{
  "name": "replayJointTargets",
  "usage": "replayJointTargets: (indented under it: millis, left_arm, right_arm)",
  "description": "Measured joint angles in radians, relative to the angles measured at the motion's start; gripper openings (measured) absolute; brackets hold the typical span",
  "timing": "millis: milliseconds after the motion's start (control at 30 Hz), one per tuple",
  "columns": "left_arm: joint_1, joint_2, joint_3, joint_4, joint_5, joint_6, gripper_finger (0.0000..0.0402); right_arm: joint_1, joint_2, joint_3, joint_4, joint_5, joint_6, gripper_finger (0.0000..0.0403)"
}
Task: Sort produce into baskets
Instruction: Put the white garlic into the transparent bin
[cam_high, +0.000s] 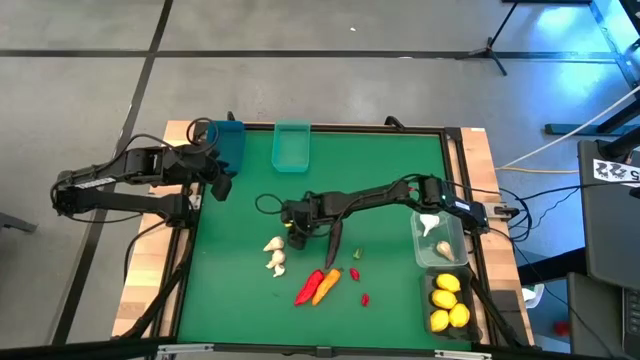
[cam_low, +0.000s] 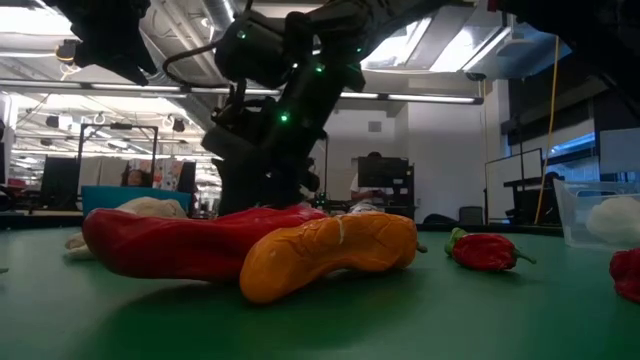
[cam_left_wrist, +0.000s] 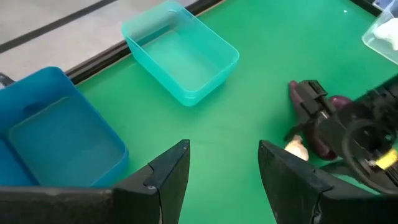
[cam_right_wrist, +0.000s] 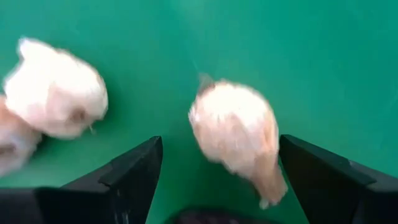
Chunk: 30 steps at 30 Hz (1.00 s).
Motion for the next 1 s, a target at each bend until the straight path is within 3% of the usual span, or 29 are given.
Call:
replayJointTargets:
  millis: [600, 1000]
  left_arm:
    - [0.000, 0.000, -0.001, 0.000, -0.006, -0.003, 0.0185]
    - [0.000, 0.000, -0.001, 0.000, -0.006, -0.006, 0.0185]
  right_arm:
    - [-0.010, 0.004, -0.020, 0.082, 0.027, -0.075, 0.0312]
    - [-0.009, 0.021, -0.019, 0.097, 0.022, -0.007, 0.0161]
